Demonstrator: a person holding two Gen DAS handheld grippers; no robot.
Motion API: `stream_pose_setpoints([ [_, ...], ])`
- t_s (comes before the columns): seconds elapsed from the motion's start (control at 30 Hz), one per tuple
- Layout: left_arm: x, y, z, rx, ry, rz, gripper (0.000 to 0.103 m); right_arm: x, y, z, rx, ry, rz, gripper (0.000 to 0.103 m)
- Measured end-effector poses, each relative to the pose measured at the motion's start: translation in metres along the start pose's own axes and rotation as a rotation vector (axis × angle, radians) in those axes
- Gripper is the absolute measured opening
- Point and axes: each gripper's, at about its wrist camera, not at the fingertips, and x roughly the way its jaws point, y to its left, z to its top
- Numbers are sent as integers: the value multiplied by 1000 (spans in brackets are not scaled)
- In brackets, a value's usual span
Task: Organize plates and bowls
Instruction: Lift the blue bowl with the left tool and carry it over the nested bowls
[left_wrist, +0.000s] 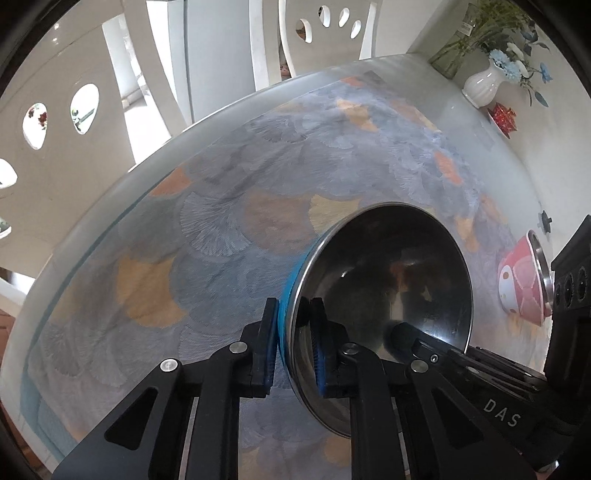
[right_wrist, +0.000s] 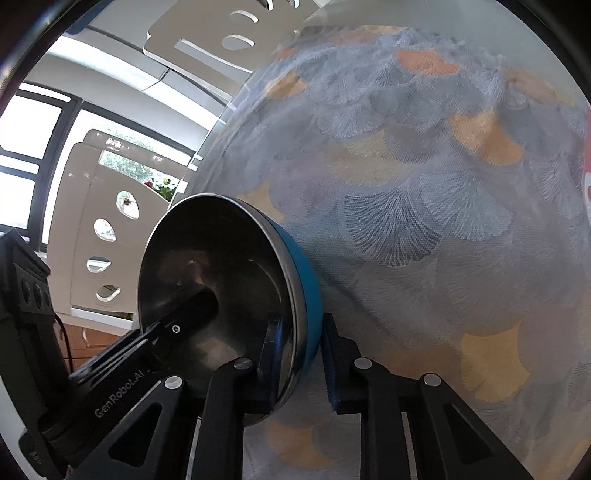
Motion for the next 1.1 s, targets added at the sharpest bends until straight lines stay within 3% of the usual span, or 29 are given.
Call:
stream_pose_setpoints([
  [1.1,-54,-77,20,38,-48,-79,15,-97,-10,16,-2,-93,-44,17],
])
